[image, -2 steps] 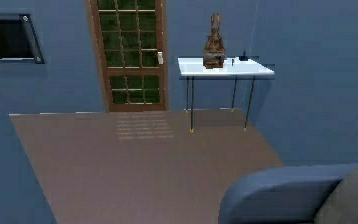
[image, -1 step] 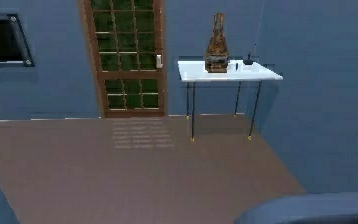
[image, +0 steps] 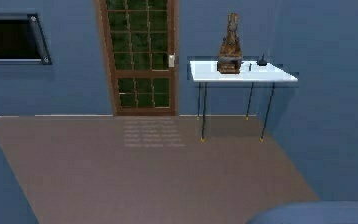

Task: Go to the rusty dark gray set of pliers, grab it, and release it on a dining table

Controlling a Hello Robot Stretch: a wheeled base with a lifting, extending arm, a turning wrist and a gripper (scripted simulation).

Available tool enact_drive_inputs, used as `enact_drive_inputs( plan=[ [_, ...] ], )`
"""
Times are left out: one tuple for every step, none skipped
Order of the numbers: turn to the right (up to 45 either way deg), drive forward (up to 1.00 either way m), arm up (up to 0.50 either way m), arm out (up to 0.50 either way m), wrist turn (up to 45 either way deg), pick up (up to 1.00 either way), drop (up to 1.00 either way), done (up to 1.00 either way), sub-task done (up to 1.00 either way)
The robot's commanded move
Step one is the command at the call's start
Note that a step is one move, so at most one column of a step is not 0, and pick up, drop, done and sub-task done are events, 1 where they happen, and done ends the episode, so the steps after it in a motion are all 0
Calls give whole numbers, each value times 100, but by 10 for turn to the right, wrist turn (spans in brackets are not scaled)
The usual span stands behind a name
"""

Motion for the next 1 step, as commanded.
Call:
enact_drive_inputs(
  plan=[
    [0,90,0,0,0,0,0,0,0]
  ],
)
